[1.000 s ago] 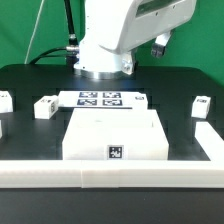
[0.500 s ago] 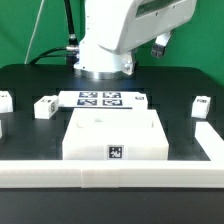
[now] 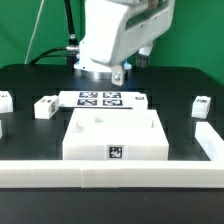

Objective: Assemble one leg

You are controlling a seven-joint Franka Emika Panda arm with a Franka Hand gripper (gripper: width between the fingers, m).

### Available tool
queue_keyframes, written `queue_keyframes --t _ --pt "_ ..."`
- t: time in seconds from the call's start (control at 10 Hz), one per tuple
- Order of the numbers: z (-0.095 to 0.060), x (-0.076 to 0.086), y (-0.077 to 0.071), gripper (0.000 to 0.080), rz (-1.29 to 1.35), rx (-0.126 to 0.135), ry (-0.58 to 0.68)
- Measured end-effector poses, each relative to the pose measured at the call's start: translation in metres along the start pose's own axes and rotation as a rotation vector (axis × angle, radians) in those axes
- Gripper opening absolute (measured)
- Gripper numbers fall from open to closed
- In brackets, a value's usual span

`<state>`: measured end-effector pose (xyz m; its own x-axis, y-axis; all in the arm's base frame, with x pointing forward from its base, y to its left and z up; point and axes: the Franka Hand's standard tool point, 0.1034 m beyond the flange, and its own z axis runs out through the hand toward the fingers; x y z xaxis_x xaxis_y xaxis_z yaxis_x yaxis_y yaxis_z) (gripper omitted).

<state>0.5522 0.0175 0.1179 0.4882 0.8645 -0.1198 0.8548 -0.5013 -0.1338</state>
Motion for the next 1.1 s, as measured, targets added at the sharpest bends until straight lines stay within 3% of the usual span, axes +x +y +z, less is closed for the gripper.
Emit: queue_keyframes --t 0.3,0.4,0.7,0.8,0.9,1.1 --pt "0.031 -0.015 -0.010 0.0649 -0.107 -0.110 0.081" --pt "0.031 -0.016 -0.013 0.0649 -0.100 -0.089 0.068" --pt "0.032 -0.016 -0.011 0.0649 -0.136 -0.099 0.072" --pt "0.041 -0.022 -0.013 0.0649 -0.219 -0.136 0.092" --pt "0.053 -0.027 -0.025 0.0649 -0.278 -0.167 0.106" --pt "0.068 -0.030 -0.044 0.0649 -0.416 -0.200 0.093"
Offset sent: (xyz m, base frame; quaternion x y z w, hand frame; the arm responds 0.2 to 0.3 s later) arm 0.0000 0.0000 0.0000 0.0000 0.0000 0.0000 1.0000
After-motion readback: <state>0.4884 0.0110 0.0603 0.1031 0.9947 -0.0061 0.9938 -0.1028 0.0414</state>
